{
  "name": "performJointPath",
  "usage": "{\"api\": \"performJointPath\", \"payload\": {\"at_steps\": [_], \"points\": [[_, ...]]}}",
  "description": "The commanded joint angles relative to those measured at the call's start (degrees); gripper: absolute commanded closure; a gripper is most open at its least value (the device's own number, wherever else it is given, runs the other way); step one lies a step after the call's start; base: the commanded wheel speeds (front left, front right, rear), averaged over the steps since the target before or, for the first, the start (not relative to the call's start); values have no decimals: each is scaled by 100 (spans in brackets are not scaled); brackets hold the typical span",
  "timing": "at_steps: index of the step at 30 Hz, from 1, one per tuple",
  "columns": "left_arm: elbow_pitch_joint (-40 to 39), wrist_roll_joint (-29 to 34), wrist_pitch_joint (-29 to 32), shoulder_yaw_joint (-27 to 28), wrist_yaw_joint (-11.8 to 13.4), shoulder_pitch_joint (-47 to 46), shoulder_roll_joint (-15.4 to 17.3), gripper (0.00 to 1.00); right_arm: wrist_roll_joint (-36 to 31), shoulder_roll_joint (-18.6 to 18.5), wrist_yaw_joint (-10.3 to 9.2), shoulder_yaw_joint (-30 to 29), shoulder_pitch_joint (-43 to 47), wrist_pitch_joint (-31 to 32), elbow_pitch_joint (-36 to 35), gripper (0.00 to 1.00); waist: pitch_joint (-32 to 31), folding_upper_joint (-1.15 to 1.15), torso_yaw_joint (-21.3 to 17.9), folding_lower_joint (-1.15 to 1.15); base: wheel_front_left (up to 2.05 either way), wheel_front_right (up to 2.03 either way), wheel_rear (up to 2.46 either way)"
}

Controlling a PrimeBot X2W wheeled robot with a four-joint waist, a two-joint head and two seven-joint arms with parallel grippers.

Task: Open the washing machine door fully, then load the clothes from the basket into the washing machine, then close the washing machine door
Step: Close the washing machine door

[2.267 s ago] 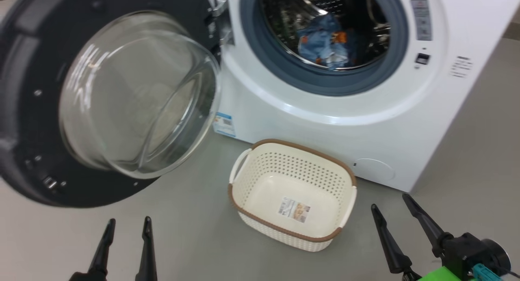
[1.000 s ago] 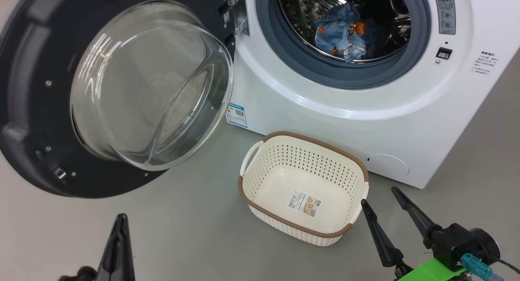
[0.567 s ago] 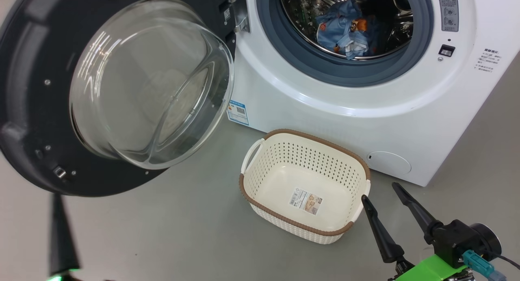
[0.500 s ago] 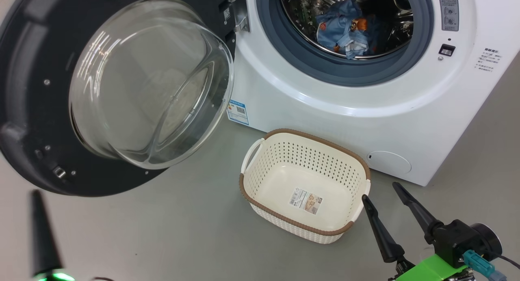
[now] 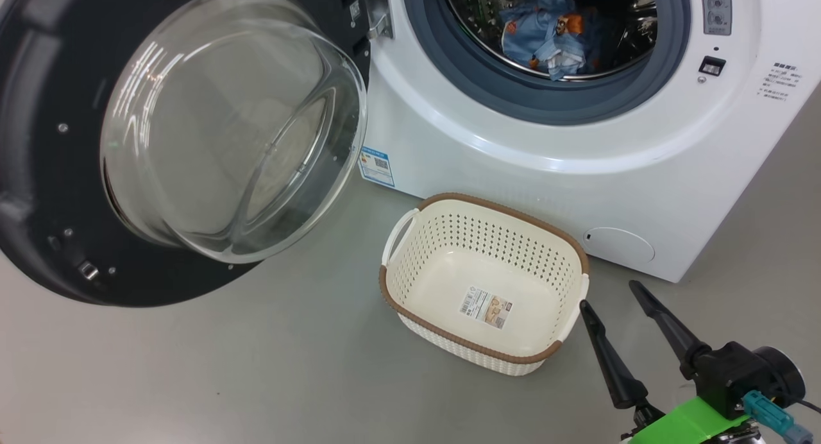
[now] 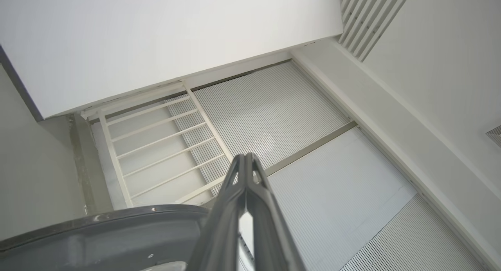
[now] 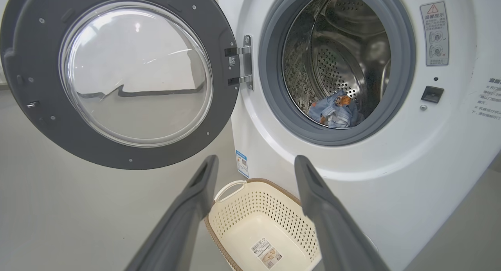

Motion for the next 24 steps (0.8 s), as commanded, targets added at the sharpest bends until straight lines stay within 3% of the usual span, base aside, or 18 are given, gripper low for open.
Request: {"api": "performJointPath", "payload": {"at_steps": [1, 5, 10, 16, 24], "points": [[134, -146, 162, 308, -58, -351, 371, 100, 60, -70, 35, 104, -146, 22, -201, 0, 33, 0, -3, 0, 0, 0, 0], [1156, -536, 606, 480, -58, -798, 859, 100, 54, -113, 35, 83, -149, 70, -266, 0, 110, 0, -3, 0, 0, 0, 0], [2431, -977, 1327, 246, 52, -1328, 1341, 100, 54, -192, 35, 92, -152, 148, -343, 0, 191, 0, -5, 0, 0, 0, 0], [3653, -1149, 1852, -75, 262, -1938, 1669, 100, 52, -282, 35, 45, -101, 243, -478, 0, 294, 0, -9, 0, 0, 0, 0], [4897, -800, 1825, -470, 464, -2670, 1902, 100, 53, -369, 35, 43, -44, 369, -665, 0, 415, 0, -157, 0, 0, 0, 0]]}}
